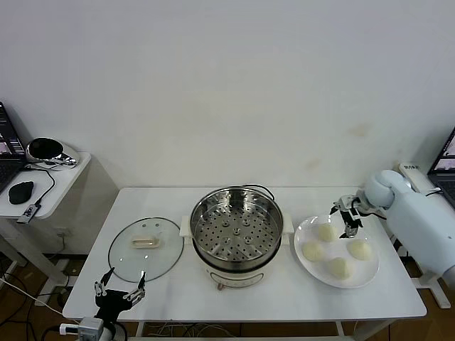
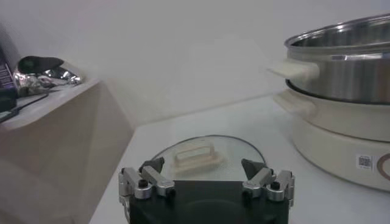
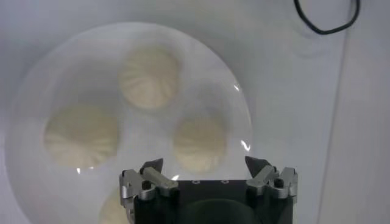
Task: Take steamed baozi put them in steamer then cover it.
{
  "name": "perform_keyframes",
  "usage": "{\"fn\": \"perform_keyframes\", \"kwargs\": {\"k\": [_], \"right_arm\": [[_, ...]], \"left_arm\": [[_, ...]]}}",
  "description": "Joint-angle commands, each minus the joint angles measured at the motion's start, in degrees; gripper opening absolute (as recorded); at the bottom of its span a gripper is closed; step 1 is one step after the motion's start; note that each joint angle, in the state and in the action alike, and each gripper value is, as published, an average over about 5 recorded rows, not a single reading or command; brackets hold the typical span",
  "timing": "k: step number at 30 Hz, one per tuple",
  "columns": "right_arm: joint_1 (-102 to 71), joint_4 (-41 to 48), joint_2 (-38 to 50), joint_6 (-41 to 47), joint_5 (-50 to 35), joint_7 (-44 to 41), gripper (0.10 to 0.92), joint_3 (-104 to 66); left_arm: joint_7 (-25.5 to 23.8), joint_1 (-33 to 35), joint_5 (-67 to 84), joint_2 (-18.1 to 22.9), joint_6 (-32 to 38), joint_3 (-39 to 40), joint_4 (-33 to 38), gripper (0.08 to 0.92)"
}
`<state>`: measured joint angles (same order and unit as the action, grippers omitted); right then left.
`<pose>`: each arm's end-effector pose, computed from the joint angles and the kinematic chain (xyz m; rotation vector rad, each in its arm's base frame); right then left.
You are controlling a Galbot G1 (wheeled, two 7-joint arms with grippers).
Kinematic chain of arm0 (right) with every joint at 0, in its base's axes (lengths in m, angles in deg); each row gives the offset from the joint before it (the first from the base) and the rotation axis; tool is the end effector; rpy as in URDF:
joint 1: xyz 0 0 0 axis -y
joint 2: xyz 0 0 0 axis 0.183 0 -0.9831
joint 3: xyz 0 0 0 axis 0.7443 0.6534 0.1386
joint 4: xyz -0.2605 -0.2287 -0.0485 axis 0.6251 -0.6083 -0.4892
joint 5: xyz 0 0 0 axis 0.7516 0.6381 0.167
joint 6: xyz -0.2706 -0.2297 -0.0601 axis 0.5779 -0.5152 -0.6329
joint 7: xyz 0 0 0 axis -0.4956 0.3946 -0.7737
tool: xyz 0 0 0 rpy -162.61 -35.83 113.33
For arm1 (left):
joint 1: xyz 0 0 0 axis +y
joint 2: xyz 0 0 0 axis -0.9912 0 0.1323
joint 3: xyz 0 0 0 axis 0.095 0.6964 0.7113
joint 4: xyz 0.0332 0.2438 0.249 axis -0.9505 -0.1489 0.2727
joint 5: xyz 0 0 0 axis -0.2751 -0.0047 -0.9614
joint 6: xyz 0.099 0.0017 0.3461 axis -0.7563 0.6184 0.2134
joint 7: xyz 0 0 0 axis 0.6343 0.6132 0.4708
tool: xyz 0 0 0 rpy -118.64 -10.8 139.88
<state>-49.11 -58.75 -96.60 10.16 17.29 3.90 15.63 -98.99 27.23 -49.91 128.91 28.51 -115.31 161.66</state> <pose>0.5560 -0.1950 -0.2068 1.2327 -1.3598 1.5432 0.1557 0.0957 -0.3220 -0.0356 -2.7940 -0.3335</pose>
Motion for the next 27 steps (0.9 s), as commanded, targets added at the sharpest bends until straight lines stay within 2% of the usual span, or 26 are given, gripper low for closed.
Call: {"fn": "perform_keyframes", "kwargs": {"k": [1, 27], "right_arm": [[0.74, 4.87, -3.22, -1.9, 2.53, 1.85, 0.823, 1.33], [-1.0, 7.83, -4.56, -1.61, 2.9, 3.3, 0.823, -0.47]], "left_arm": [[0.01, 0.06, -0.57, 0.27, -0.02, 0.72, -0.11, 0.823], [0.34, 1.01, -0.78, 0.23, 0.44, 0.93, -0.47, 0.823]]}}
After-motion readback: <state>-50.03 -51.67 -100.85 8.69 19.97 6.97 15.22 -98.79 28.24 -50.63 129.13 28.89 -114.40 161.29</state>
